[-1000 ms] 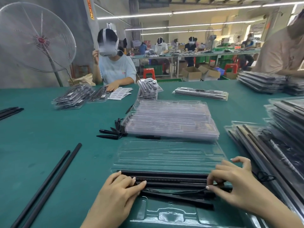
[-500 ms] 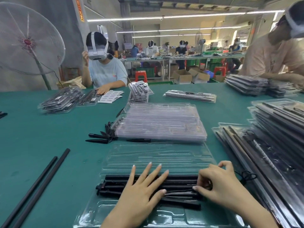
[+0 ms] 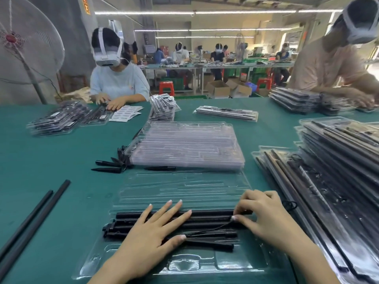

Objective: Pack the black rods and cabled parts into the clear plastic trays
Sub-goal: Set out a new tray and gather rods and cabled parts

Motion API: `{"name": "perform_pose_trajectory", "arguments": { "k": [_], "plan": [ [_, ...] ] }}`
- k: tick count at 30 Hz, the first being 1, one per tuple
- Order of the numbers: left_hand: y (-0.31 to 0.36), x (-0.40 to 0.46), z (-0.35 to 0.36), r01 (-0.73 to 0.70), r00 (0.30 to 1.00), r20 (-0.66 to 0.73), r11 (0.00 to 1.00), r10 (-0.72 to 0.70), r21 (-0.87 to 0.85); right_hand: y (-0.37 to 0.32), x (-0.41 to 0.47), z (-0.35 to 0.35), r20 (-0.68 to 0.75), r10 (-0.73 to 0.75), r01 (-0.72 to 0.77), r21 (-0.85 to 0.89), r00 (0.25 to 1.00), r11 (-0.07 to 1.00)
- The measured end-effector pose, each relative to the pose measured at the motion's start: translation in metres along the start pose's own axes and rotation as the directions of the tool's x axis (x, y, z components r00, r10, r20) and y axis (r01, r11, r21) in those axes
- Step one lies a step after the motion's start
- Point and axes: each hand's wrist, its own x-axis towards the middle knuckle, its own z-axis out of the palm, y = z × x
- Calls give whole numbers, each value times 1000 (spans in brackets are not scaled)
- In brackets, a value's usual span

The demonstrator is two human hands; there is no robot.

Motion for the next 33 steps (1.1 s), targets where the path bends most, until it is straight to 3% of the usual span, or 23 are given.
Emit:
{"name": "perform_pose_trajectory", "arguments": {
  "k": [6,9,12,20,25,27,30,33],
  "plan": [
    [1,-2,-3,0,1000,17,1000,0,-7,-3,1,0,-40,159,-163,-102,986,981],
    [1,-2,-3,5,1000,20,1000,-5,-4,-7,2,8,14,307,-288,-311,951,906],
    [2,-2,-4,3,1000,25,1000,-3,-9,-11,7,11,24,362,-324,-393,932,860],
    [-39,-35,-15,77,996,37,997,-78,29,-29,12,29,32,164,-157,-155,986,975],
    [-55,-45,-20,101,994,32,995,-101,22,-42,23,43,-56,57,-55,38,997,998],
    [-57,-46,-21,95,994,47,995,-95,3,-38,21,42,-114,-36,50,123,993,991],
    [-52,-46,-26,97,994,60,991,-92,-90,-34,18,40,-96,-185,196,121,978,973],
    [-34,-49,-33,67,998,-13,988,-69,-138,-40,19,38,-81,-232,234,19,969,972]
  ]
}}
